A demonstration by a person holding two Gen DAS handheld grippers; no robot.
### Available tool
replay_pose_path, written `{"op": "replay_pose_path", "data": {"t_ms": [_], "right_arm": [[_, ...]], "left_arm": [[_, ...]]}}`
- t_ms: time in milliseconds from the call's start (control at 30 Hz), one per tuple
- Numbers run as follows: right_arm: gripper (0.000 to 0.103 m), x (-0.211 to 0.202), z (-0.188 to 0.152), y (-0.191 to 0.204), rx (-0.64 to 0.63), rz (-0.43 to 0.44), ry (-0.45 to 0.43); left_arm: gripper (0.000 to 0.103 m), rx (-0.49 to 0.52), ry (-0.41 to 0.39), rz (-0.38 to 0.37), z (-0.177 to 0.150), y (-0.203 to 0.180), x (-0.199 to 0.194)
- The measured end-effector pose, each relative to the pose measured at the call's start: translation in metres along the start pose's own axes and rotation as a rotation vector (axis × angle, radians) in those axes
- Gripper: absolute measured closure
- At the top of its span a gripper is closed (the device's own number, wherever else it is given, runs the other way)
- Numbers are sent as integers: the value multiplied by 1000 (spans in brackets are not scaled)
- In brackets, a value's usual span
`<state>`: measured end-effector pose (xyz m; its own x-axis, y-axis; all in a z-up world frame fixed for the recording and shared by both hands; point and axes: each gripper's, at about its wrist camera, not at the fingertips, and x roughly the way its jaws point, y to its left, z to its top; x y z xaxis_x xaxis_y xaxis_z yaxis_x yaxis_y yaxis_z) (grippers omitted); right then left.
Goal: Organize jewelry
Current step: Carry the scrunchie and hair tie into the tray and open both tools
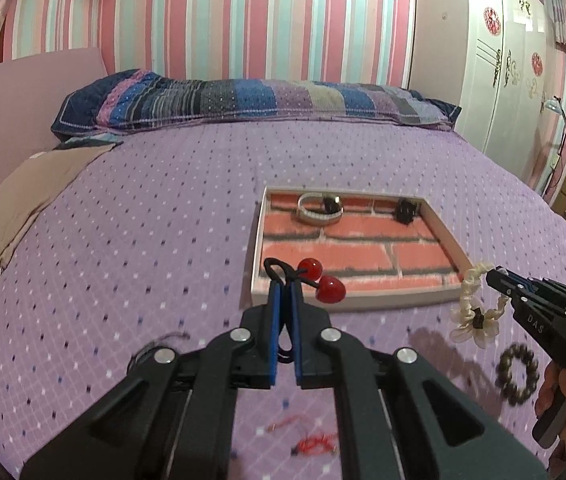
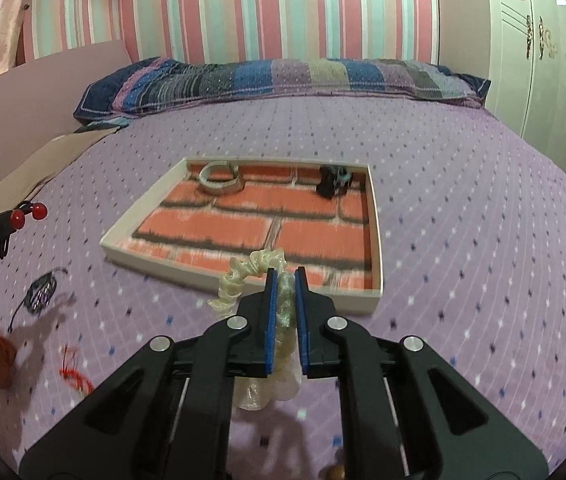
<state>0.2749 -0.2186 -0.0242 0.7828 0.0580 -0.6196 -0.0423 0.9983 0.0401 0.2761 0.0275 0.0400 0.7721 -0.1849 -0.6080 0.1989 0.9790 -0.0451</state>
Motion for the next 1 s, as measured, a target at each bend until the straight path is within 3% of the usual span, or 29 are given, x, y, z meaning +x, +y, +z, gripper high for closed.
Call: {"op": "replay_pose_path", "data": {"t_ms": [233, 433, 767, 1000], "right_arm": [[94, 29, 41, -6, -6, -26, -11], [94, 79, 69, -16, 7, -65, 17], [94, 168, 82, -44, 67, -120, 146], [94, 199, 95, -48, 76, -133, 187]], "left_arm": [[97, -14, 6, -14, 35, -8, 43], [97, -16, 68, -28, 53, -19, 111], [97, 0, 211, -32, 56, -30, 217], [97, 0, 263, -15, 59, -32, 252]]}}
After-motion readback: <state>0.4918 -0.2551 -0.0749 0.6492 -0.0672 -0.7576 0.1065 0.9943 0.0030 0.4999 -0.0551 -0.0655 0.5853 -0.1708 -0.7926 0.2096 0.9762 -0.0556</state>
